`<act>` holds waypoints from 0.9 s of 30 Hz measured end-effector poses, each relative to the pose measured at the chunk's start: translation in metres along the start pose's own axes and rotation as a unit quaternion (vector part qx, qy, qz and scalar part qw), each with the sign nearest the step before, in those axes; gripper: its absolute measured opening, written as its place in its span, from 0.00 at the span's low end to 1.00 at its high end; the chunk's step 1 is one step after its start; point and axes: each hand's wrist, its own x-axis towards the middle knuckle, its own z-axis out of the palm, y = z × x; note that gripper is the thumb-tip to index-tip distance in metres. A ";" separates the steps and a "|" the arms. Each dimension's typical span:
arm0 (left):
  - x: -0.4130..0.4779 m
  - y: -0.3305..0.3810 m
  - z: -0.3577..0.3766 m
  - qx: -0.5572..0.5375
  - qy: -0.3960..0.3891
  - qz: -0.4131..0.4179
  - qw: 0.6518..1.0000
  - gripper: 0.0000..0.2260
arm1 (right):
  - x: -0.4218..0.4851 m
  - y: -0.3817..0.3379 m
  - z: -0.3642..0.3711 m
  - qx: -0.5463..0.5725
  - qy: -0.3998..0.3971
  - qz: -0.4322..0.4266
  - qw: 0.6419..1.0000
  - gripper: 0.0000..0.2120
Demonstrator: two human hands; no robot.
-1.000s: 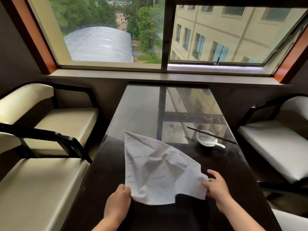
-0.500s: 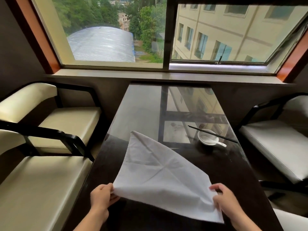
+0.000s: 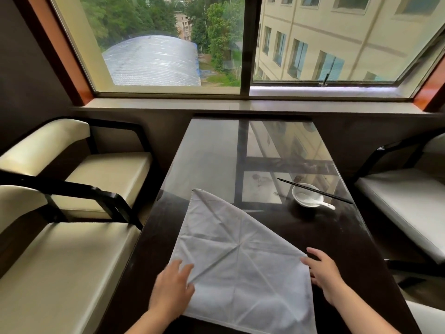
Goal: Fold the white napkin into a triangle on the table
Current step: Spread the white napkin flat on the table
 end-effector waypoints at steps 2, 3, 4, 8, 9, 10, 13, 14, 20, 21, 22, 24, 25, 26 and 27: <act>0.008 0.012 0.006 0.029 -0.056 0.027 0.998 0.26 | 0.010 -0.004 0.006 0.040 0.002 0.007 0.999 0.24; 0.011 0.017 0.009 0.040 -0.085 0.025 0.995 0.27 | 0.014 -0.007 0.009 0.050 0.003 0.007 0.999 0.23; 0.014 0.020 0.013 0.053 -0.110 0.019 0.992 0.28 | 0.016 -0.009 0.013 0.052 0.011 0.004 0.999 0.22; 0.018 0.022 0.025 0.087 -0.163 0.011 0.983 0.33 | 0.015 -0.025 0.023 0.060 0.036 -0.018 0.997 0.20; 0.017 0.021 0.028 0.090 -0.164 0.010 0.982 0.33 | 0.012 -0.029 0.023 0.077 0.004 -0.029 0.997 0.22; 0.017 0.019 0.030 0.091 -0.163 0.009 0.982 0.34 | 0.009 -0.034 0.021 0.100 -0.048 -0.045 0.993 0.25; 0.017 0.016 0.036 0.095 -0.162 0.007 0.982 0.34 | -0.003 -0.048 0.015 0.179 -0.208 -0.041 0.961 0.32; 0.018 0.016 0.036 0.098 -0.162 0.007 0.982 0.34 | -0.004 -0.051 0.014 0.182 -0.225 -0.025 0.957 0.31; 0.021 0.022 0.033 0.093 -0.183 -0.003 0.979 0.35 | 0.014 -0.055 0.022 0.219 -0.088 0.062 0.970 0.18; 0.022 0.022 0.032 0.092 -0.183 -0.005 0.979 0.35 | 0.017 -0.056 0.024 0.265 -0.070 0.078 0.958 0.18; 0.022 0.022 0.031 0.091 -0.183 -0.007 0.979 0.35 | 0.020 -0.057 0.026 0.304 -0.053 0.096 0.946 0.18; 0.022 0.022 0.031 0.091 -0.180 -0.010 0.979 0.35 | 0.022 -0.058 0.030 0.304 -0.022 0.144 0.942 0.15; 0.022 0.022 0.031 0.092 -0.180 -0.012 0.979 0.35 | 0.024 -0.057 0.032 0.272 -0.014 0.176 0.946 0.11; 0.023 0.022 0.032 0.093 -0.181 -0.014 0.979 0.36 | 0.025 -0.056 0.034 0.243 -0.019 0.203 0.948 0.11; 0.023 0.022 0.032 0.093 -0.182 -0.016 0.979 0.36 | 0.028 -0.054 0.037 0.210 -0.025 0.216 0.953 0.13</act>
